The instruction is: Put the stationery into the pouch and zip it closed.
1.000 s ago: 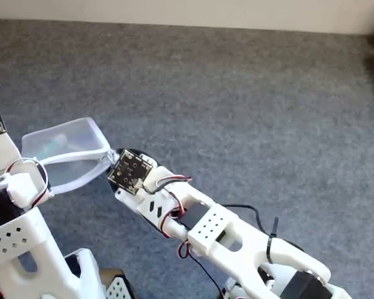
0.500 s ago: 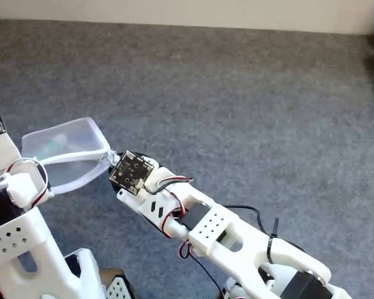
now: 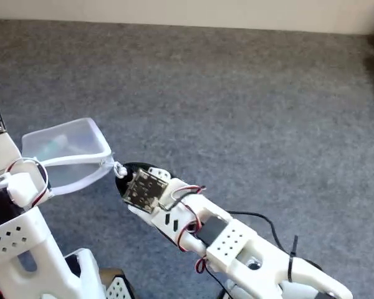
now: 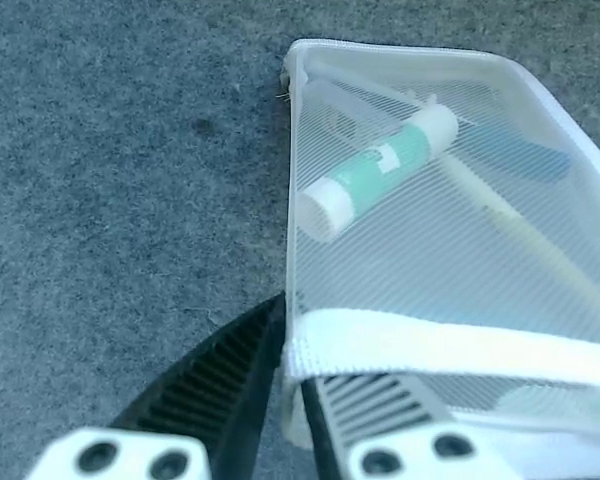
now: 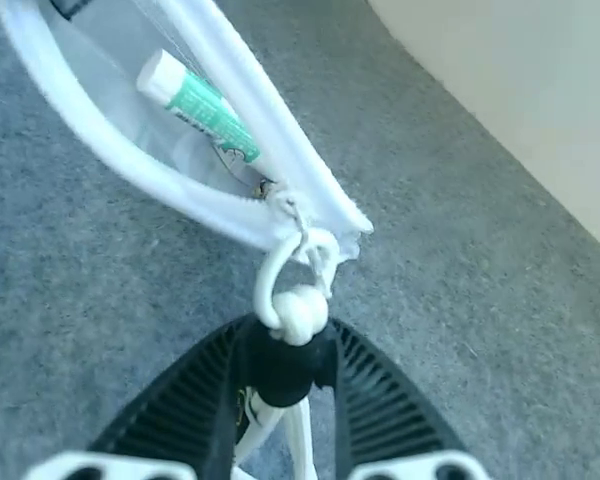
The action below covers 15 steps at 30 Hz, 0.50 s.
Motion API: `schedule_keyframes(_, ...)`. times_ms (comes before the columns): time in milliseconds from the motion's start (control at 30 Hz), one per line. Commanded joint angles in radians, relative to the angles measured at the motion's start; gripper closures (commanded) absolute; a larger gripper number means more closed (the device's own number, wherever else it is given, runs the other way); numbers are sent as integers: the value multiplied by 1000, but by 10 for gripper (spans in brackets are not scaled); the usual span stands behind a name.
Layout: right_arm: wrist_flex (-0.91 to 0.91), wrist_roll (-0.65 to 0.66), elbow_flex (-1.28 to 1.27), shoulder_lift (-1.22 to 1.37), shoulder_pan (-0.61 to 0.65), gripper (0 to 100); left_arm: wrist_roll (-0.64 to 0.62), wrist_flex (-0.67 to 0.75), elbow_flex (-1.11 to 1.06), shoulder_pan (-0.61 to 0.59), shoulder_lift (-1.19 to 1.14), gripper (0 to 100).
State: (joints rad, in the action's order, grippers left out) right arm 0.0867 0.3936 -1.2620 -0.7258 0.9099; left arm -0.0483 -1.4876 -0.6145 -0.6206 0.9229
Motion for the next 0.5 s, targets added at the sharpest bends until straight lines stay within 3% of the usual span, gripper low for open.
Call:
schedule_keyframes(0, -1, 15, -13, -76, -13, 993, 5, 26, 7, 33, 2, 989)
schedule_keyframes(467, -1, 71, -12, 18, -13, 993, 5, 26, 10, 33, 2, 989)
